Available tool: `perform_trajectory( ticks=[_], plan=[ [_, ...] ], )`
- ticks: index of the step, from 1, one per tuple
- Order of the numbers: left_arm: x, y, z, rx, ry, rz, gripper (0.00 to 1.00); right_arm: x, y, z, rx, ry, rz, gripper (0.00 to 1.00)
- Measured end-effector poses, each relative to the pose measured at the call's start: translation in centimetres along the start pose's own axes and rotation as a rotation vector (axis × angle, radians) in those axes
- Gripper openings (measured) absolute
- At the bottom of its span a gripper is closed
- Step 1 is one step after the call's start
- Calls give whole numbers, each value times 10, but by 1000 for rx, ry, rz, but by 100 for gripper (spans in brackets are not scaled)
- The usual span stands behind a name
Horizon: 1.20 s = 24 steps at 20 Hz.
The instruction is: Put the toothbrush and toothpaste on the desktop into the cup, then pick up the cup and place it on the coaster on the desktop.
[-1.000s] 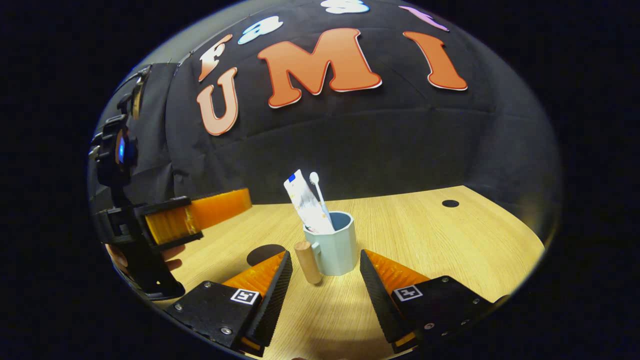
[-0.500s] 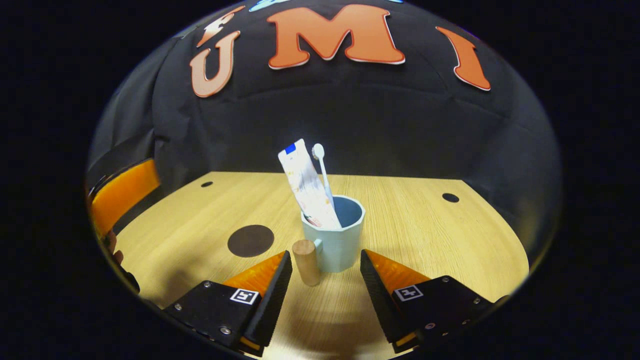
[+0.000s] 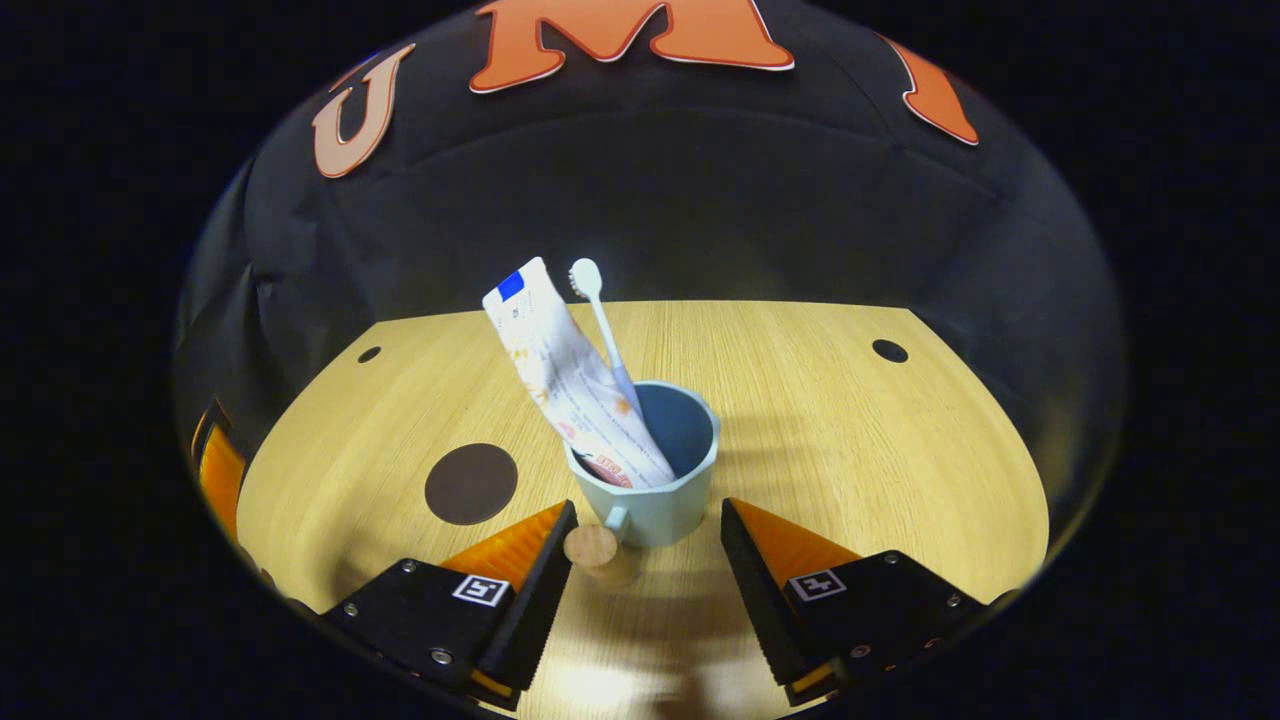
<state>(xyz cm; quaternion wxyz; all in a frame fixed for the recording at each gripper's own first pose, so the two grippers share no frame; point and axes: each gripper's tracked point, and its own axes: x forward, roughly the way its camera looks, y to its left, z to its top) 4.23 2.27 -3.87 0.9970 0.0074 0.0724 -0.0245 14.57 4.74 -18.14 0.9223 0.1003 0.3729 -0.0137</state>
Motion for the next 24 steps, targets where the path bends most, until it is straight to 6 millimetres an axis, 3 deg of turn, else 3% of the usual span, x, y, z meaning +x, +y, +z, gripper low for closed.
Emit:
perform_trajectory(
  ticks=[2,7,11,18,19,22,24],
  plan=[
    [1,4,-3,-12,4,0,98,3,-14,1,-25,17,-41,87],
    [7,10,-15,-26,28,-4,98,8,-23,-5,-76,104,-49,87],
    [10,9,-21,-40,41,-18,98,14,-18,-11,-92,200,8,87],
    [10,19,-33,-64,71,-5,98,34,-3,-35,-120,334,61,53],
    [10,20,-36,-67,77,-4,98,37,-2,-38,-125,342,53,55],
    [8,21,-40,-79,93,-3,98,36,-2,-41,-112,336,36,34],
    [7,24,-43,-85,98,2,98,36,-2,-42,-107,321,32,27]
  ],
)
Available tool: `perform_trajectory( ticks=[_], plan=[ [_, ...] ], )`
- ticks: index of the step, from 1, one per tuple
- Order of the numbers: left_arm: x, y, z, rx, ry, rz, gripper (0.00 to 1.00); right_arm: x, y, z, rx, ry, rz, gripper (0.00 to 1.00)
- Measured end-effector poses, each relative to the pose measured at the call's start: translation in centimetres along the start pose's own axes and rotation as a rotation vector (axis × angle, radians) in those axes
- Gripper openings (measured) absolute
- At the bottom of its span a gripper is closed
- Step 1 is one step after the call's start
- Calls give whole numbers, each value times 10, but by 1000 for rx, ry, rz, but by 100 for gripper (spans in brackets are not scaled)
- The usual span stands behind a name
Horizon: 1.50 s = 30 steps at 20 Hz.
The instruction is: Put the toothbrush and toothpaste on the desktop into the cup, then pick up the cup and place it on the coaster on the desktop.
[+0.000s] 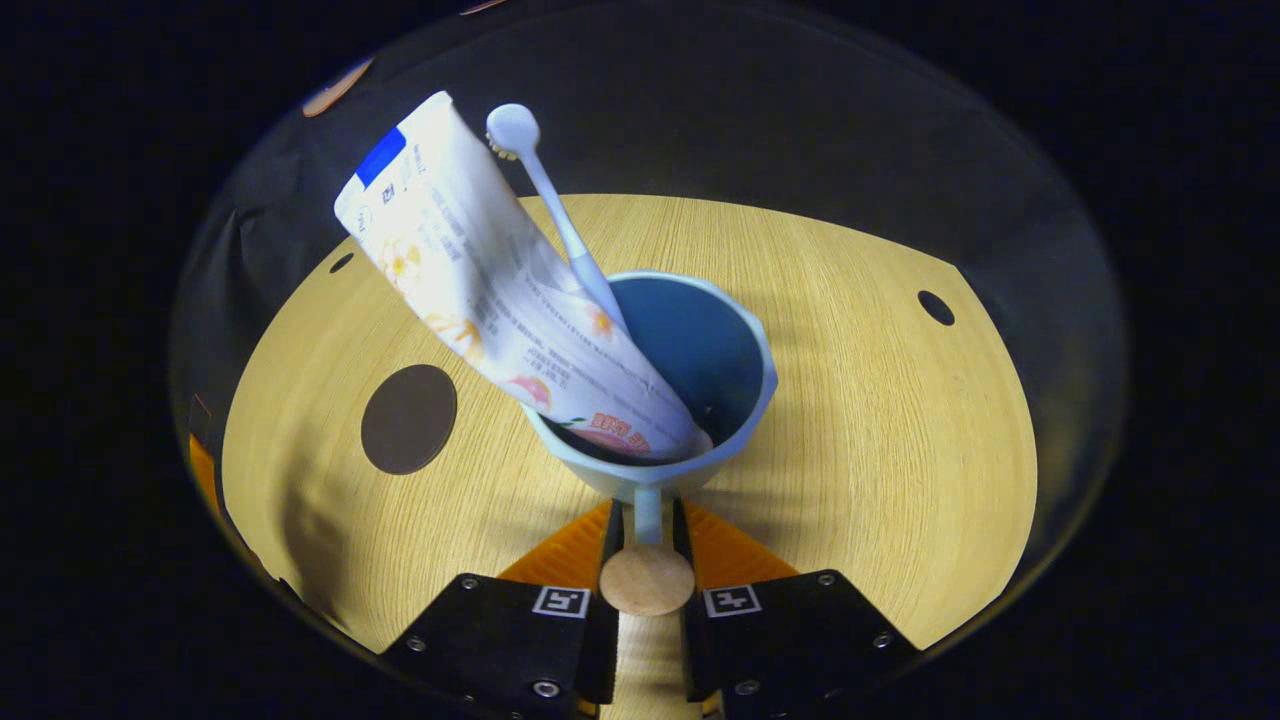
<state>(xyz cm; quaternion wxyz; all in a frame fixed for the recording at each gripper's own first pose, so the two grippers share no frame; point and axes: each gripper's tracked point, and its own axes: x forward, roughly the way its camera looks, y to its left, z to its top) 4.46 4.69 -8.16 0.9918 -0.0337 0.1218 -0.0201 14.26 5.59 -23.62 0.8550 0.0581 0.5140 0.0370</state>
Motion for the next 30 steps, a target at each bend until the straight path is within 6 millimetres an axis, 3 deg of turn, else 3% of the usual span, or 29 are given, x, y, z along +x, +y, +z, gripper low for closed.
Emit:
perform_trajectory(
  ticks=[1,2,13,23,30],
  plan=[
    [-1,2,0,-3,1,3,98,1,-1,1,-6,-9,-4,22],
    [-2,3,0,-4,1,6,98,1,-2,3,-8,-19,-8,25],
    [-7,4,0,-3,7,8,98,8,-4,12,-36,-98,6,23],
    [-23,1,4,18,-11,-10,98,13,-7,25,-106,-112,74,22],
    [-30,10,3,16,-20,-1,98,18,-9,31,-157,-121,108,22]
  ],
)
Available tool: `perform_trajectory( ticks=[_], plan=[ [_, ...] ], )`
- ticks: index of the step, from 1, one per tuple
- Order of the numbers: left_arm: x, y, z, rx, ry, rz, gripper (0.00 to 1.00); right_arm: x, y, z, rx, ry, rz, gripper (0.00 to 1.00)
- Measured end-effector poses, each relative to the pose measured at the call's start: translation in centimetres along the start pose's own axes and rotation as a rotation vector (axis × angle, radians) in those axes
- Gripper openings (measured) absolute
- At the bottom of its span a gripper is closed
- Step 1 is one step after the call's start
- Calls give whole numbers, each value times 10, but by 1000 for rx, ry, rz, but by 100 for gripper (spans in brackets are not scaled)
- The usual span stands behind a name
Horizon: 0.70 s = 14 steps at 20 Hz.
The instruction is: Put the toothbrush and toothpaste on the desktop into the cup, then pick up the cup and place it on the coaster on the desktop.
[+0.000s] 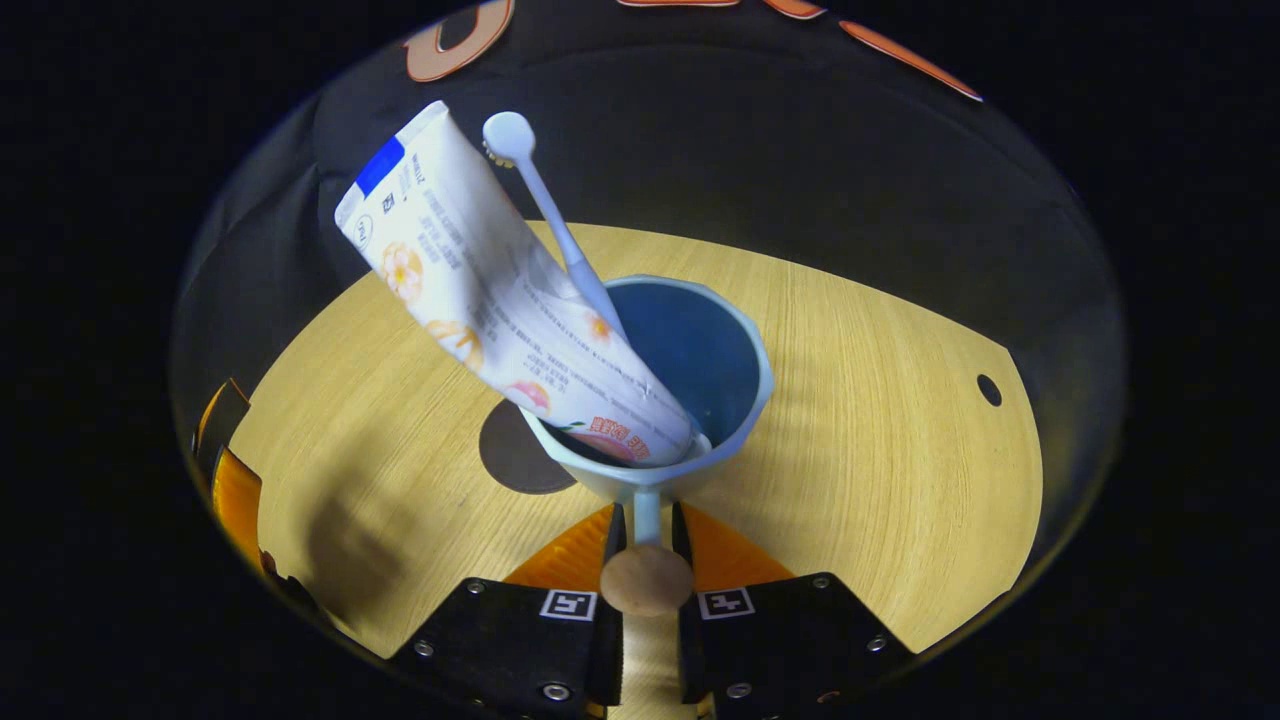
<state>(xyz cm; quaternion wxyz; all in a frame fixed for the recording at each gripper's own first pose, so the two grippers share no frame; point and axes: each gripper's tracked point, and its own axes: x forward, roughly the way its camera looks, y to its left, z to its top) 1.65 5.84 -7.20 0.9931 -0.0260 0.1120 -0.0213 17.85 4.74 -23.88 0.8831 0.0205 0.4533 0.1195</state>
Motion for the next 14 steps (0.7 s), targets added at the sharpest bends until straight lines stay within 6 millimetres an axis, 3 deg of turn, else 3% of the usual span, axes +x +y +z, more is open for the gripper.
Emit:
perform_trajectory(
  ticks=[3,4,14],
  plan=[
    [-1,8,-10,-15,20,13,98,1,-1,1,-16,5,11,17],
    [-2,10,-14,-25,29,15,99,1,-1,2,-28,5,13,22],
    [-10,39,-26,-52,53,61,98,1,-7,8,-75,21,53,22]
  ],
)
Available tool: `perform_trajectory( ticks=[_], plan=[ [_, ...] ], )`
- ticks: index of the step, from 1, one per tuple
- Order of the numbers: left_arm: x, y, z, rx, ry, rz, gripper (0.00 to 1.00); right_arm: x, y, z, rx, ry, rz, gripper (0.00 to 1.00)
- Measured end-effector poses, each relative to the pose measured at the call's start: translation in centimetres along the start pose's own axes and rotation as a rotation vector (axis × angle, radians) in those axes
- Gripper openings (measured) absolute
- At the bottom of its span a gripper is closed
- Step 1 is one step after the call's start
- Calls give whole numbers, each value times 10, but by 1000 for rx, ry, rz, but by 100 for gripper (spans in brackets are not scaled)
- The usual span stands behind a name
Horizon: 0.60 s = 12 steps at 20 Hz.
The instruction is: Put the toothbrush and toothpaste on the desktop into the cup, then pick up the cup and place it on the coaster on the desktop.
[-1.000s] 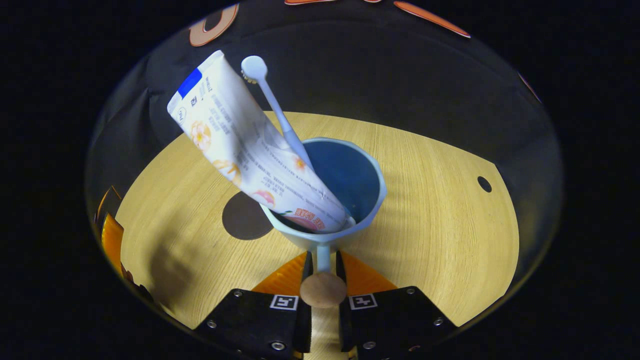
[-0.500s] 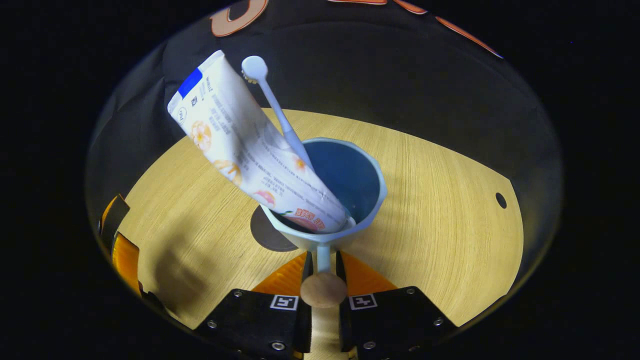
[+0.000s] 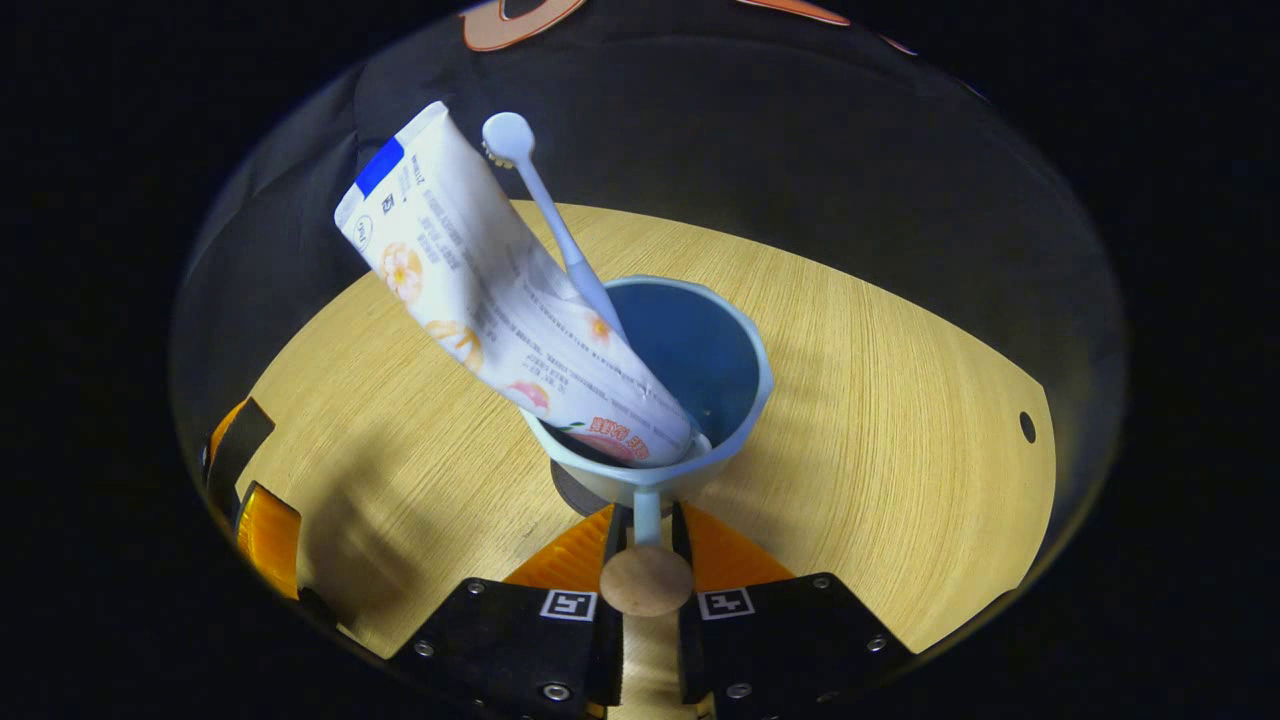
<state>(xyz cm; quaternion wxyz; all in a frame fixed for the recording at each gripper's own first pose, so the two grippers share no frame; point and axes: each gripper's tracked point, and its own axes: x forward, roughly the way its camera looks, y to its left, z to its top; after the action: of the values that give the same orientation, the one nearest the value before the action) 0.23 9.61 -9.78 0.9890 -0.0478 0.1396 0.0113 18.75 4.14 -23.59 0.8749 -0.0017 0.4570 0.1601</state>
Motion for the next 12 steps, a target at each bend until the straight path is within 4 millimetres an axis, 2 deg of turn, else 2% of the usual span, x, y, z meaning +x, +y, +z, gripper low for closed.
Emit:
perform_trajectory(
  ticks=[6,8,11,12],
  plan=[
    [3,5,-7,-9,19,12,98,-6,-3,1,-14,28,13,22],
    [3,6,-8,-11,23,14,98,-2,-1,-1,-2,33,19,22],
    [4,4,-11,-12,31,18,98,-5,-1,-1,19,28,32,26],
    [4,2,-11,-12,35,17,98,-4,-1,0,33,20,34,23]
  ],
)
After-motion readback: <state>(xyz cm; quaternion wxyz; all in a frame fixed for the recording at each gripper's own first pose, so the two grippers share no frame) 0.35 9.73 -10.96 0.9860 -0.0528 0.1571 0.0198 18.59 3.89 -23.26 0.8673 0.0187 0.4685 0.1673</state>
